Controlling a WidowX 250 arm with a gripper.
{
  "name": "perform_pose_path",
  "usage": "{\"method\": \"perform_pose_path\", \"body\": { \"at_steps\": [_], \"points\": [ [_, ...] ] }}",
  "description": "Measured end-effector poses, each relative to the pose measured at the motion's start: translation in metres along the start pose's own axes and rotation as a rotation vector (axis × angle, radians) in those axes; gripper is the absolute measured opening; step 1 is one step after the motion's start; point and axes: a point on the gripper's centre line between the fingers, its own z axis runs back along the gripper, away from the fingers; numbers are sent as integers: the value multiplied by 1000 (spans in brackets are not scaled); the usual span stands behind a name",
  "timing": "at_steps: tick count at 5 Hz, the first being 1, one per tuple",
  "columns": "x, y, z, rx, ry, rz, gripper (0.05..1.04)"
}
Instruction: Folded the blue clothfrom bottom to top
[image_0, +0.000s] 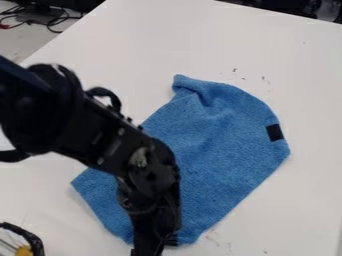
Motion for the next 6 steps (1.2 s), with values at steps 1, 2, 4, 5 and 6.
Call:
{"method": "perform_pose_path", "body": {
  "at_steps": [1,2,4,5,6],
  "points": [
    [5,5,-4,30,-29,-1,973],
    [6,6,-6,30,-31,4,856],
    [10,11,-8,30,-52,13,469],
    [7,17,-6,17,-29,55,267],
    [-7,27,5,13,-7,109,123]
  ]
}}
